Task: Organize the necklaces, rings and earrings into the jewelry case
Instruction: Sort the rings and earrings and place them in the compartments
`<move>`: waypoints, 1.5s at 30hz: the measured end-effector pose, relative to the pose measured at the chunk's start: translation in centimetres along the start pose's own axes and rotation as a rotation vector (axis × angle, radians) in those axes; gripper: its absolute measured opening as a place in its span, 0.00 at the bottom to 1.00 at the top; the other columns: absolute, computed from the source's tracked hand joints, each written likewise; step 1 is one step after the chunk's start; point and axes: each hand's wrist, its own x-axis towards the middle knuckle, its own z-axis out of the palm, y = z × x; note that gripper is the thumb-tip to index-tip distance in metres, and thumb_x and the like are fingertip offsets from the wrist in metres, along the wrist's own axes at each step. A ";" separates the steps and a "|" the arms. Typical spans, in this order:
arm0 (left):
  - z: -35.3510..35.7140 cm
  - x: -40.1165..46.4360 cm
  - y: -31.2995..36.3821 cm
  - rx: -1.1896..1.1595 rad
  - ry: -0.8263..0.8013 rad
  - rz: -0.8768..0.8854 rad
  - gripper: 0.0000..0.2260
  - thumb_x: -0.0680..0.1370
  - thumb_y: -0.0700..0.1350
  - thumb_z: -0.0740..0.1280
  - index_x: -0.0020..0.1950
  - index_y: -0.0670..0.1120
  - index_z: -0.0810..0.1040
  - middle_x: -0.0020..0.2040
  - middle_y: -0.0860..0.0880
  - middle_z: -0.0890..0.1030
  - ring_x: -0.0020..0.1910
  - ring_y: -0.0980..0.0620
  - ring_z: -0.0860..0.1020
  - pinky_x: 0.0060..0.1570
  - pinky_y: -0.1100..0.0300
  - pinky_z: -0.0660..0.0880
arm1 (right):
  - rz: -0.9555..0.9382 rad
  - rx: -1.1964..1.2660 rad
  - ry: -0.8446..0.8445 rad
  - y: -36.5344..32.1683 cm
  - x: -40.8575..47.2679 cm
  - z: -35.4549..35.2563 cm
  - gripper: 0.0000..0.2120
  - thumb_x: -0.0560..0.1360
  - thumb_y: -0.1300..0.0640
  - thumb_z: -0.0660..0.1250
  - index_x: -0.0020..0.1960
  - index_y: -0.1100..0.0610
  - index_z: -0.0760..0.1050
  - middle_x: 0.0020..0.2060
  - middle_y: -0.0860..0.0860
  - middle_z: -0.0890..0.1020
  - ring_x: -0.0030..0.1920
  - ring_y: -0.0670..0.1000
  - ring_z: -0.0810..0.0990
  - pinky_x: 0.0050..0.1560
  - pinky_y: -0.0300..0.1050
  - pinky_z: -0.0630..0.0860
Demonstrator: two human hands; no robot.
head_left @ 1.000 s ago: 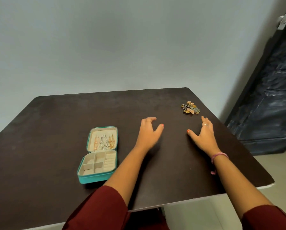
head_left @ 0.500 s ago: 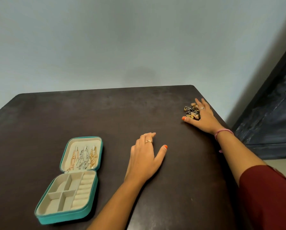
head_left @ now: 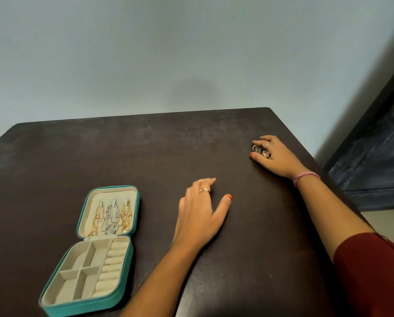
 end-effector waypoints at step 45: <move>-0.8 -7.0 0.7 0.155 -0.096 0.180 0.17 0.79 0.54 0.60 0.64 0.46 0.73 0.68 0.48 0.69 0.71 0.51 0.64 0.66 0.55 0.62 | 0.194 0.595 0.340 -8.2 -21.0 1.7 0.16 0.79 0.54 0.63 0.66 0.52 0.73 0.61 0.48 0.78 0.59 0.42 0.76 0.60 0.33 0.70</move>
